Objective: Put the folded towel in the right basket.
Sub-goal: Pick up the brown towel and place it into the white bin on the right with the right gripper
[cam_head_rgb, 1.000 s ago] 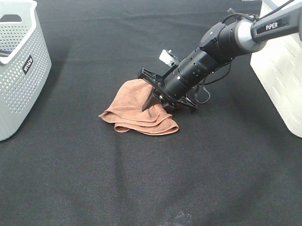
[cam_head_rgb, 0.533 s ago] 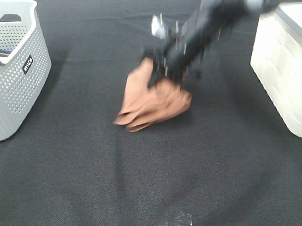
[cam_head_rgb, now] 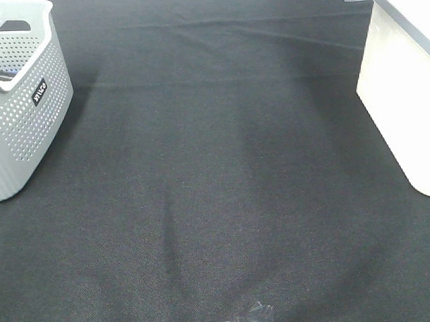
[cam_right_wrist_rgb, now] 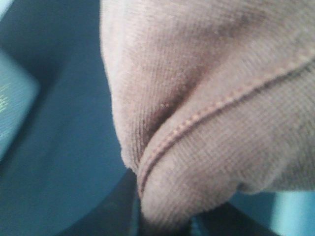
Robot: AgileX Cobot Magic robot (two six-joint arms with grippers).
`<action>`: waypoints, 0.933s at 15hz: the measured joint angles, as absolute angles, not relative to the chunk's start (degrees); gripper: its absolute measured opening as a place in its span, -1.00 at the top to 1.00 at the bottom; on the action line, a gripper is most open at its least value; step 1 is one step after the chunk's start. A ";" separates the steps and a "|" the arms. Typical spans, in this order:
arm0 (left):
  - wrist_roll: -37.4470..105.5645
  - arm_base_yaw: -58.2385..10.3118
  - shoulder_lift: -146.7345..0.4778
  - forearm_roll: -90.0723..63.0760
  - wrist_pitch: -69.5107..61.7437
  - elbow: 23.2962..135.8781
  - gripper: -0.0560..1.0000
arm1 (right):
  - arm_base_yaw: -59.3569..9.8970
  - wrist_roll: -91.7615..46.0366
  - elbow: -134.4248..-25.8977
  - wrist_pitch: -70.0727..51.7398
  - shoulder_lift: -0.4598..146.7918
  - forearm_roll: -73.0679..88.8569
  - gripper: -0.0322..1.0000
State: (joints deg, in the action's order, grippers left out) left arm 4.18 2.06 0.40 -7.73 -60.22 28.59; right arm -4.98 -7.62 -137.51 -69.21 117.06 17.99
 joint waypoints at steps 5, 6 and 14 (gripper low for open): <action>4.18 2.06 0.40 -7.73 -60.22 28.59 -0.98 | 10.20 -3.95 -135.96 -69.90 115.79 11.34 0.61; 4.18 2.06 0.40 -7.73 -60.22 28.59 -0.98 | 12.26 -3.84 -134.13 -69.90 115.85 10.37 0.61; 4.18 2.06 0.40 -7.73 -60.22 28.59 -0.98 | 17.07 -3.38 -127.08 -70.02 123.24 7.10 -0.14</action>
State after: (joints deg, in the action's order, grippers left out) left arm 4.18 2.06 0.40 -7.73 -60.22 28.59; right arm 17.07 -3.38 -127.08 -70.02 123.24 7.10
